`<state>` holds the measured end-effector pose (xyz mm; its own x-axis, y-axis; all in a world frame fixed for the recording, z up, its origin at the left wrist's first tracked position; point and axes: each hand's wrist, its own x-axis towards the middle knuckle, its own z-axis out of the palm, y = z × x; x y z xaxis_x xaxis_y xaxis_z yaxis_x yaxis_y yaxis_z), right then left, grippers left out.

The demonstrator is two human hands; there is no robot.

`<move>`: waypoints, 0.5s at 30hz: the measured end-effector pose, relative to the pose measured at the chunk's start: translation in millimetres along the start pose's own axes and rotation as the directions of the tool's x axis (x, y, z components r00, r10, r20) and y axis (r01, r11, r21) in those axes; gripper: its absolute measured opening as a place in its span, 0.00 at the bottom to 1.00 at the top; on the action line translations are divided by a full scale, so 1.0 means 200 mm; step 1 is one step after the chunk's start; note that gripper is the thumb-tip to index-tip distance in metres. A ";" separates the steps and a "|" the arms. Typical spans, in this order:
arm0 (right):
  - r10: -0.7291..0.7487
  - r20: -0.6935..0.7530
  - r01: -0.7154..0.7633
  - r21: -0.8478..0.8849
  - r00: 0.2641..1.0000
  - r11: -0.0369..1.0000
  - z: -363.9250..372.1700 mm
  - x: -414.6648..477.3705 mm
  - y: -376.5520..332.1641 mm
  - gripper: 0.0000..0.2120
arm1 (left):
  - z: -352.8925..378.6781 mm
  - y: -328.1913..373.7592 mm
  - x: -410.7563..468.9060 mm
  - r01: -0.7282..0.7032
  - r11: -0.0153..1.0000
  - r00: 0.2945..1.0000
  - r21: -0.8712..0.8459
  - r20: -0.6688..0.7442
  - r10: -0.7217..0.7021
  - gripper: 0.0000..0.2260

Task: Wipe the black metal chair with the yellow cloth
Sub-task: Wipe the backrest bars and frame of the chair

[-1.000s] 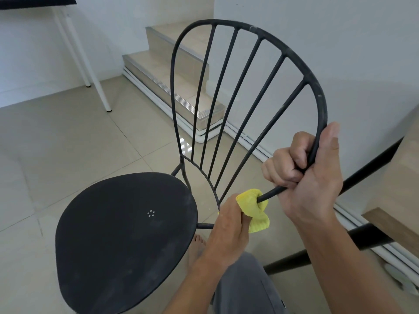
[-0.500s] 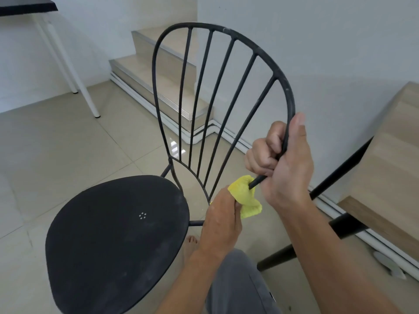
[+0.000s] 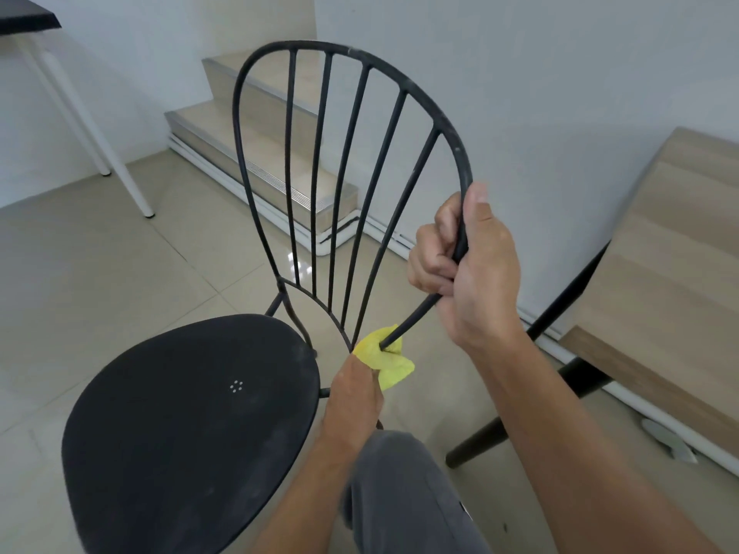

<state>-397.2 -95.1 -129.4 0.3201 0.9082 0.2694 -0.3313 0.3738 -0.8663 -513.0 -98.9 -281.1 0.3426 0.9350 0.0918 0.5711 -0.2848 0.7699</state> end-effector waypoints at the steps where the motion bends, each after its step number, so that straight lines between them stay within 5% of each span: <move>1: 0.000 -0.002 0.000 -0.008 1.000 1.000 0.01 0.01 -0.02 0.20 | 0.00 -0.01 0.00 0.042 0.999 0.999 0.022 0.015 -0.042 0.13; 9: 0.066 -0.051 -0.070 -0.067 0.996 0.995 0.03 0.05 -0.09 0.20 | -0.02 0.01 0.03 -0.128 0.991 0.991 0.028 0.041 0.127 0.15; 15: 0.115 -0.102 -0.129 -0.147 0.988 0.981 0.05 0.10 -0.15 0.22 | 0.00 -0.04 0.03 0.099 0.984 0.987 0.149 0.108 -0.116 0.12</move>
<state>-389.7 -86.2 -93.5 0.3687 0.9212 0.1240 -0.2360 0.2218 -0.9461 -516.0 -91.5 -287.5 0.3525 0.9334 -0.0669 0.7069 -0.2187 0.6727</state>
